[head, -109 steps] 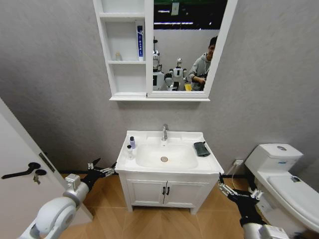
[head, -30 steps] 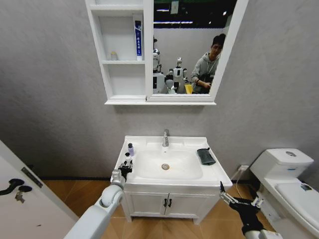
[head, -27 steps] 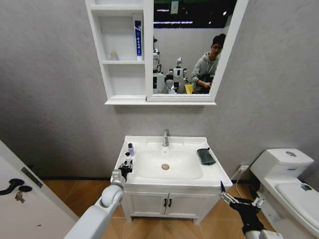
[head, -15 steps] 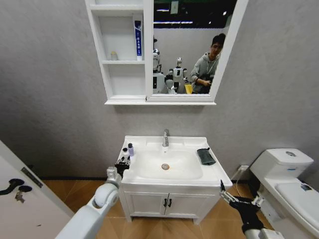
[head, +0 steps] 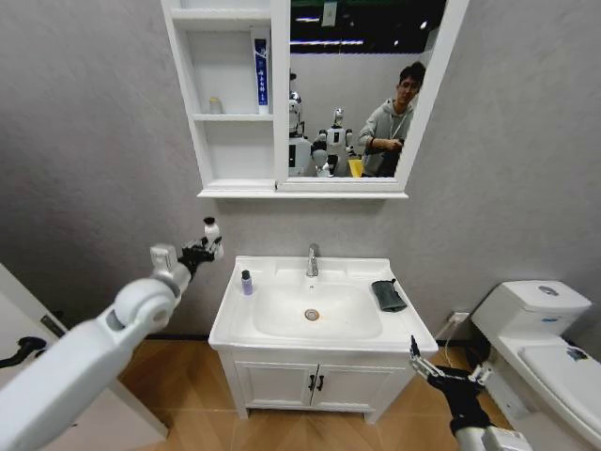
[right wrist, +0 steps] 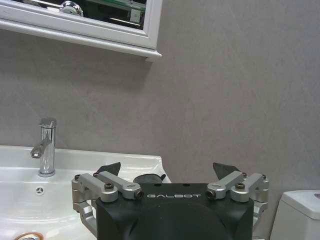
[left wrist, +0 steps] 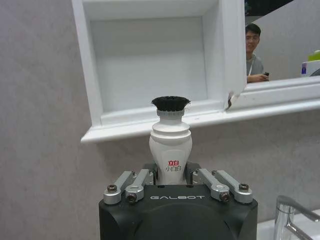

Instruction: Move facial cleanser and shampoo from washbasin to cabinet, then wipe washbasin with towel.

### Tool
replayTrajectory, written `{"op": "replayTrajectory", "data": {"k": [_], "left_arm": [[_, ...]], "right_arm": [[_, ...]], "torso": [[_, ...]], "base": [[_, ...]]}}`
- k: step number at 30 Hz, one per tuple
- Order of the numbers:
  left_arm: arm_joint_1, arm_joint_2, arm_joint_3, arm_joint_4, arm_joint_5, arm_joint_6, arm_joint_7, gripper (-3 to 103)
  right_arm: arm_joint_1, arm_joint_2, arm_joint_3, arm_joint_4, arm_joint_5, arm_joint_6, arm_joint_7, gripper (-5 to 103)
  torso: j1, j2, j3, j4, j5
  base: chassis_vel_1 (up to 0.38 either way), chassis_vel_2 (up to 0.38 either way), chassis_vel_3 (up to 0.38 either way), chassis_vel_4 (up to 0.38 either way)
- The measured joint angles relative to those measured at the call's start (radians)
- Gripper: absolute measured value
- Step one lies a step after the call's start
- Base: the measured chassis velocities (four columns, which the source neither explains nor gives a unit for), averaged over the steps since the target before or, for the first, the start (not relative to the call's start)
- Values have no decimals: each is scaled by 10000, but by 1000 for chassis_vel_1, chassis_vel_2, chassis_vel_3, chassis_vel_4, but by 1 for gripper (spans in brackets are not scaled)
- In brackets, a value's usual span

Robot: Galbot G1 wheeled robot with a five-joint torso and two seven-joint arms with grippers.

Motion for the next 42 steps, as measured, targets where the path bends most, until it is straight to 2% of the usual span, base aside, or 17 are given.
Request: {"op": "replayTrajectory", "data": {"k": [2,4,6,7,9,10,13,14,16,17,21,22,25,32,34,42], "left_arm": [[-1310,39,599,239,-519,415,-105,28],[-1568,36,722,309,-598,486,-130,28],[-3357,-155,1700,1046,-1010,918,-175,28],[-3357,-155,1700,1046,-1010,918,-175,28],[-4836,-541,2713,1994,-1253,1186,-172,28],[-4836,-541,2713,1994,-1253,1186,-172,28],[-6256,-1230,3758,3339,-1314,1478,-117,28],[-6256,-1230,3758,3339,-1314,1478,-117,28],[-6783,-1848,4147,4171,-1263,1637,-179,28],[-6783,-1848,4147,4171,-1263,1637,-179,28],[-7339,-3026,4408,5509,-812,1668,-247,28],[-7339,-3026,4408,5509,-812,1668,-247,28],[-7667,-3697,4430,6337,-530,1598,-207,28],[-7956,-4154,4421,7245,13,1435,-1,28],[-8020,-4355,4390,7760,431,1312,69,28],[-7987,-4798,4234,8571,870,1138,-52,28]], "right_arm": [[8,26,-8,-1,-17,0,-4,100],[12,28,-9,-2,-18,0,-4,100],[70,41,-6,-28,-10,-10,-5,100],[70,41,-6,-28,-10,-10,-5,100],[116,63,-8,-53,5,-26,-5,100],[116,63,-8,-53,5,-26,-5,100],[126,94,-15,-64,9,-29,-4,100],[126,94,-15,-64,9,-29,-4,100],[150,122,-13,-106,12,-29,-3,100],[150,122,-13,-106,12,-29,-3,100],[230,123,2,-153,54,-27,7,100],[230,123,2,-153,54,-27,7,100],[314,88,41,-199,125,-26,27,100],[326,128,35,-239,139,-21,35,100],[326,141,35,-251,139,-18,36,100],[307,131,83,-251,179,-11,55,100]], "torso": [[0,0,0,-1,0],[0,0,0,0,0],[-1,0,0,2,-2],[-1,0,0,2,-2],[0,0,0,2,2],[0,0,0,2,2],[0,-1,1,-2,3],[0,-1,1,-2,3],[0,-1,1,1,2],[0,-1,1,1,2],[0,-1,1,-3,3],[0,-1,1,-3,3],[1,-1,0,-1,4],[0,-1,0,-1,3],[0,-1,0,1,2],[-1,0,0,0,2]], "base": [[0,0,0,0],[0,0,0,0],[0,0,0,0],[0,0,0,0],[0,0,0,0],[0,0,0,0],[0,0,0,0],[0,0,0,0],[0,0,0,0],[0,0,0,0],[0,0,0,0],[0,0,0,0],[0,0,0,0],[0,0,0,0],[0,0,0,0],[0,0,0,0]]}}
